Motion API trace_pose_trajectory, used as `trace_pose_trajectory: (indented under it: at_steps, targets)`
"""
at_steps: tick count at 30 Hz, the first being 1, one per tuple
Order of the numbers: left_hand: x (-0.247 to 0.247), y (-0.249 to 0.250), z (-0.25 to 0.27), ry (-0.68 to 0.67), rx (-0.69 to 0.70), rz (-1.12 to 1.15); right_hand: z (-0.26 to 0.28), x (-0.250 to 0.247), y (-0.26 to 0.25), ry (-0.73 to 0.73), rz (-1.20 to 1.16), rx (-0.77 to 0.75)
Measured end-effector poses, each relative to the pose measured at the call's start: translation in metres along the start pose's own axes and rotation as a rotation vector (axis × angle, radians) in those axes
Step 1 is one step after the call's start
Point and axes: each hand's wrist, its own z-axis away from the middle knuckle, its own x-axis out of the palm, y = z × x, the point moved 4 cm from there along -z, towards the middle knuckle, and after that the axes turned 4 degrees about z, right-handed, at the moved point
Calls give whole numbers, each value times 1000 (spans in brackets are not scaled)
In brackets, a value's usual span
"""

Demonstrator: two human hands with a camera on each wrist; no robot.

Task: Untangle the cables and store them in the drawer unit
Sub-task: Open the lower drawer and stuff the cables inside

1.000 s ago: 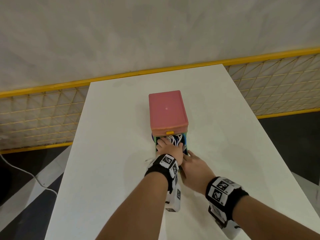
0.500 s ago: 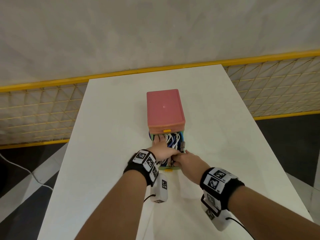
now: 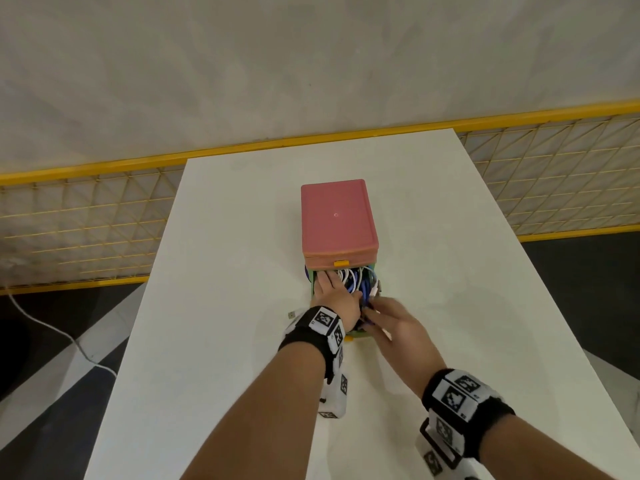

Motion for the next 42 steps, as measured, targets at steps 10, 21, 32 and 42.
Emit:
trace_pose_trajectory:
  at_steps: [10, 21, 32, 42]
  targets:
    - [-4, 0, -5, -89, -42, 20, -14, 1, -4, -53, 111, 137]
    - [-4, 2, -1, -84, -8, -12, -26, 0, -3, -125, 279, -54]
    - [2, 5, -1, 17, -20, -32, -49, -11, 23, 48, -242, 471]
    - [-6, 2, 2, -29, -4, 4, -54, 17, 2, -84, 37, 343]
